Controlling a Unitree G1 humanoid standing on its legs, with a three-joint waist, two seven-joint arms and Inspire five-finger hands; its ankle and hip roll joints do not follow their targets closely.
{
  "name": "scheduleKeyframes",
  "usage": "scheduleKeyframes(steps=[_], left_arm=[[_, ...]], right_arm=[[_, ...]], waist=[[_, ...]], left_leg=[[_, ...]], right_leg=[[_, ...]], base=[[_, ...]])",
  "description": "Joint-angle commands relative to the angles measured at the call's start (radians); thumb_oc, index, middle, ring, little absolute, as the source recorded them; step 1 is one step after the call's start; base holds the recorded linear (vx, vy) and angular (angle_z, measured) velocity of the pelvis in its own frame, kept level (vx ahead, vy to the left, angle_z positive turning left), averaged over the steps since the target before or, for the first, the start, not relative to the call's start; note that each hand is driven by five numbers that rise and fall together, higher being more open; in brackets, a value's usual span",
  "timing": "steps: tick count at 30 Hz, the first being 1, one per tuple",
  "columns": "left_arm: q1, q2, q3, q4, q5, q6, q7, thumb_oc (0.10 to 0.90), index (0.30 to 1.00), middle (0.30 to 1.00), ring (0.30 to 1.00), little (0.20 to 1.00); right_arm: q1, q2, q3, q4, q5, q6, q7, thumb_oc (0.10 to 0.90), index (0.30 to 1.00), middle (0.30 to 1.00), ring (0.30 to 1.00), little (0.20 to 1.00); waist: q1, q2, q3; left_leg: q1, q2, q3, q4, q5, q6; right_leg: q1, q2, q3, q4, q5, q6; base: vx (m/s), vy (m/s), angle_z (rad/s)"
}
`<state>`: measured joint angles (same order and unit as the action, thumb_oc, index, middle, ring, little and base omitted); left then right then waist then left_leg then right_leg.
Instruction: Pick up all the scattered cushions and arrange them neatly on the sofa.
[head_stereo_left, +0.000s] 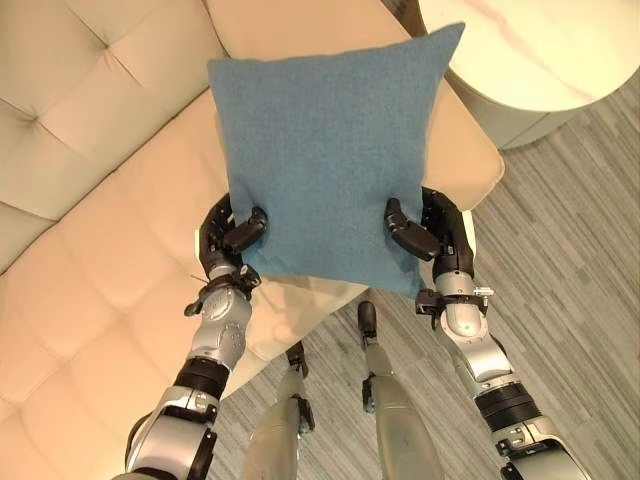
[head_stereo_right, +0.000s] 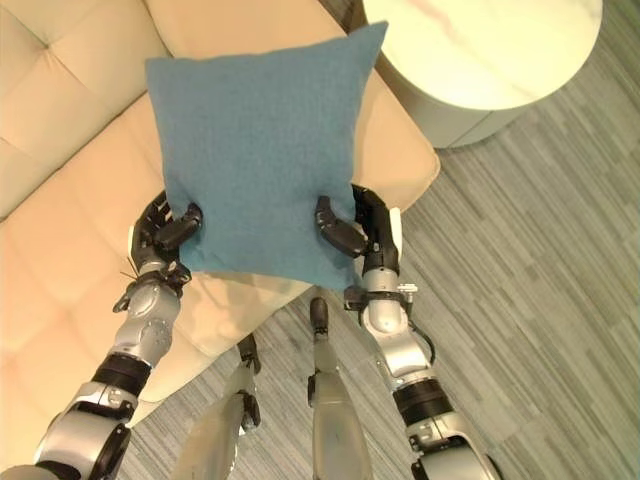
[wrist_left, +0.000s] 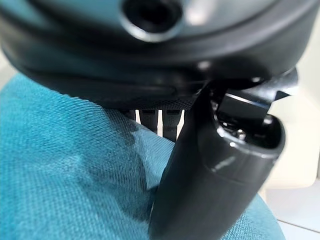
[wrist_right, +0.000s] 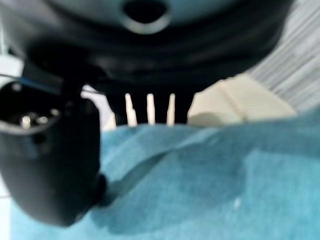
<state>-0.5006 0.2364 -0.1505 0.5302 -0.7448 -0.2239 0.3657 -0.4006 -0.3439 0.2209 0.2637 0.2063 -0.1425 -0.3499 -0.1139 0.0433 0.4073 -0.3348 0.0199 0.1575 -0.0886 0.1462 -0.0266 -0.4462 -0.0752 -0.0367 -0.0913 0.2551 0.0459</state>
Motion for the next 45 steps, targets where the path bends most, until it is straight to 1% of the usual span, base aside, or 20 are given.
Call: scheduleKeyframes(steps=[1,5,8,16,18,21,24,26,27,29,30,31,32,33,34,36,38,42,44,45], left_arm=[[-0.011,-0.038,-0.120,-0.158,0.073,-0.037,-0.158,0.400,0.300,0.300,0.300,0.300],[0.068,-0.055,-0.115,-0.186,0.051,-0.021,-0.180,0.400,0.300,0.300,0.300,0.300],[0.211,-0.039,-0.135,-0.276,0.088,0.009,-0.235,0.400,0.300,0.300,0.300,0.300],[0.452,-0.017,-0.145,-0.416,0.045,0.048,-0.304,0.400,0.300,0.300,0.300,0.300],[0.481,-0.002,-0.157,-0.454,0.041,0.054,-0.320,0.400,0.300,0.300,0.300,0.300],[0.506,0.032,-0.165,-0.491,0.056,0.046,-0.341,0.400,0.300,0.300,0.300,0.300],[0.511,0.054,-0.169,-0.517,0.063,0.041,-0.342,0.400,0.300,0.300,0.300,0.300],[0.520,0.065,-0.164,-0.538,0.080,0.036,-0.340,0.400,0.300,0.300,0.300,0.300],[0.521,0.065,-0.165,-0.539,0.080,0.037,-0.340,0.400,0.300,0.300,0.300,0.300],[0.528,0.054,-0.149,-0.560,0.061,0.027,-0.336,0.400,0.300,0.300,0.300,0.300],[0.528,0.054,-0.149,-0.561,0.061,0.028,-0.336,0.400,0.300,0.300,0.300,0.300],[0.530,0.046,-0.132,-0.575,0.046,0.020,-0.336,0.400,0.300,0.300,0.300,0.300],[0.531,0.045,-0.123,-0.579,0.041,0.018,-0.336,0.400,0.300,0.300,0.300,0.300],[0.531,0.045,-0.123,-0.579,0.041,0.018,-0.336,0.400,0.300,0.300,0.300,0.300],[0.527,0.043,-0.118,-0.583,0.036,0.020,-0.338,0.400,0.300,0.300,0.300,0.300],[0.519,0.044,-0.121,-0.586,0.043,0.022,-0.347,0.400,0.300,0.300,0.300,0.300],[0.518,0.044,-0.126,-0.585,0.046,0.029,-0.353,0.400,0.300,0.300,0.300,0.300],[0.522,0.052,-0.132,-0.588,0.064,0.045,-0.361,0.400,0.300,0.300,0.300,0.300],[0.527,0.061,-0.137,-0.597,0.087,0.057,-0.364,0.400,0.300,0.300,0.300,0.300],[0.528,0.061,-0.137,-0.597,0.087,0.058,-0.364,0.400,0.300,0.300,0.300,0.300]], right_arm=[[-0.009,0.058,-0.001,-0.075,-0.031,-0.065,0.075,0.400,0.300,0.300,0.300,0.300],[0.059,0.034,-0.023,-0.095,-0.045,-0.057,0.098,0.400,0.300,0.300,0.300,0.300],[0.180,0.002,-0.062,-0.116,-0.055,-0.045,0.144,0.400,0.300,0.300,0.300,0.300],[0.369,0.015,-0.104,-0.185,-0.040,-0.049,0.213,0.400,0.300,0.300,0.300,0.300],[0.401,0.017,-0.116,-0.205,-0.030,-0.056,0.219,0.400,0.300,0.300,0.300,0.300],[0.425,0.017,-0.130,-0.224,-0.015,-0.074,0.223,0.400,0.300,0.300,0.300,0.300],[0.424,0.014,-0.123,-0.241,-0.008,-0.082,0.220,0.400,0.300,0.300,0.300,0.300],[0.436,0.008,-0.135,-0.292,-0.006,-0.091,0.216,0.400,0.300,0.300,0.300,0.300],[0.436,0.008,-0.135,-0.292,-0.006,-0.091,0.216,0.400,0.300,0.300,0.300,0.300],[0.433,-0.005,-0.154,-0.338,-0.004,-0.103,0.201,0.400,0.300,0.300,0.300,0.300],[0.433,-0.005,-0.155,-0.337,-0.004,-0.103,0.201,0.400,0.300,0.300,0.300,0.300],[0.416,-0.013,-0.155,-0.357,-0.004,-0.105,0.197,0.400,0.300,0.300,0.300,0.300],[0.408,-0.016,-0.156,-0.364,-0.006,-0.107,0.192,0.400,0.300,0.300,0.300,0.300],[0.407,-0.016,-0.156,-0.364,-0.006,-0.107,0.192,0.400,0.300,0.300,0.300,0.300],[0.393,-0.016,-0.162,-0.379,-0.011,-0.103,0.188,0.400,0.300,0.300,0.300,0.300],[0.382,-0.014,-0.167,-0.389,-0.021,-0.094,0.185,0.400,0.300,0.300,0.300,0.300],[0.379,-0.010,-0.175,-0.393,-0.026,-0.088,0.186,0.400,0.300,0.300,0.300,0.300],[0.372,0.000,-0.170,-0.392,-0.032,-0.072,0.198,0.400,0.300,0.300,0.300,0.300],[0.369,0.019,-0.158,-0.386,-0.040,-0.061,0.212,0.400,0.300,0.300,0.300,0.300],[0.369,0.019,-0.158,-0.386,-0.040,-0.060,0.212,0.400,0.300,0.300,0.300,0.300]], waist=[[0.017,-0.044,-0.089],[0.024,-0.046,-0.102],[0.034,-0.043,-0.127],[0.064,-0.042,-0.201],[0.070,-0.038,-0.207],[0.069,-0.038,-0.223],[0.082,-0.037,-0.226],[0.097,-0.038,-0.235],[0.093,-0.038,-0.236],[0.090,-0.040,-0.226],[0.088,-0.039,-0.228],[0.083,-0.043,-0.220],[0.083,-0.048,-0.215],[0.082,-0.048,-0.217],[0.072,-0.055,-0.220],[0.060,-0.057,-0.233],[0.054,-0.061,-0.250],[0.060,-0.077,-0.264],[0.071,-0.083,-0.261],[0.071,-0.084,-0.260]], left_leg=[[0.021,-0.021,-0.065,0.099,-0.159,0.000],[0.077,-0.018,-0.076,0.094,-0.171,0.004],[0.150,-0.022,-0.095,0.075,-0.179,0.012],[0.251,-0.023,-0.154,0.030,-0.173,0.017],[0.255,-0.023,-0.193,0.029,-0.165,0.017],[0.232,-0.030,-0.250,0.032,-0.143,0.012],[0.210,-0.030,-0.286,0.027,-0.112,-0.006],[0.173,-0.032,-0.326,0.015,-0.073,-0.041],[0.172,-0.033,-0.331,0.015,-0.073,-0.042],[0.139,-0.028,-0.297,0.028,-0.068,-0.049],[0.135,-0.028,-0.299,0.029,-0.066,-0.049],[0.113,-0.017,-0.207,0.079,-0.076,-0.035],[0.110,-0.008,-0.154,0.109,-0.092,-0.025],[0.106,-0.008,-0.155,0.109,-0.090,-0.024],[0.112,0.019,-0.040,0.138,-0.111,-0.013],[0.133,0.043,0.057,0.145,-0.125,-0.009],[0.161,0.047,0.081,0.138,-0.153,-0.015],[0.180,0.033,0.071,0.145,-0.177,0.000],[0.213,0.003,0.048,0.149,-0.213,0.036],[0.214,0.001,0.049,0.148,-0.213,0.037]], right_leg=[[0.113,-0.051,-0.007,0.080,-0.204,0.092],[0.165,-0.049,-0.021,0.098,-0.229,0.090],[0.234,-0.048,-0.042,0.110,-0.255,0.088],[0.338,-0.040,-0.080,0.124,-0.305,0.081],[0.341,-0.028,-0.065,0.171,-0.333,0.077],[0.336,0.024,0.032,0.198,-0.361,0.062],[0.336,0.048,0.041,0.198,-0.371,0.047],[0.360,0.057,-0.007,0.150,-0.378,0.032],[0.362,0.056,-0.012,0.149,-0.378,0.032],[0.396,0.044,-0.096,0.096,-0.374,0.033],[0.394,0.044,-0.097,0.095,-0.371,0.034],[0.400,0.031,-0.134,0.079,-0.360,0.032],[0.406,0.023,-0.146,0.077,-0.357,0.031],[0.403,0.024,-0.146,0.076,-0.355,0.031],[0.414,0.009,-0.183,0.076,-0.354,0.029],[0.425,-0.003,-0.231,0.079,-0.357,0.030],[0.451,-0.014,-0.257,0.088,-0.376,0.039],[0.479,-0.040,-0.282,0.127,-0.394,0.051],[0.463,-0.088,-0.277,0.271,-0.416,0.066],[0.460,-0.091,-0.275,0.278,-0.419,0.068]], base=[[0.03,-0.042,0.16],[0.04,-0.039,0.17],[0.06,-0.023,0.20],[0.03,-0.027,0.17],[-0.03,-0.069,0.26],[-0.05,-0.053,0.63],[-0.10,-0.123,1.04],[-0.10,-0.141,0.54],[-0.08,-0.118,1.18],[-0.08,-0.072,1.04],[-0.12,0.021,0.92],[-0.12,0.039,1.02],[-0.12,0.038,1.12],[-0.06,0.030,0.87],[-0.03,0.043,0.77],[0.02,0.075,0.69],[0.20,0.115,0.96],[0.18,0.163,0.56],[0.19,0.316,0.35],[0.06,0.288,0.27]])
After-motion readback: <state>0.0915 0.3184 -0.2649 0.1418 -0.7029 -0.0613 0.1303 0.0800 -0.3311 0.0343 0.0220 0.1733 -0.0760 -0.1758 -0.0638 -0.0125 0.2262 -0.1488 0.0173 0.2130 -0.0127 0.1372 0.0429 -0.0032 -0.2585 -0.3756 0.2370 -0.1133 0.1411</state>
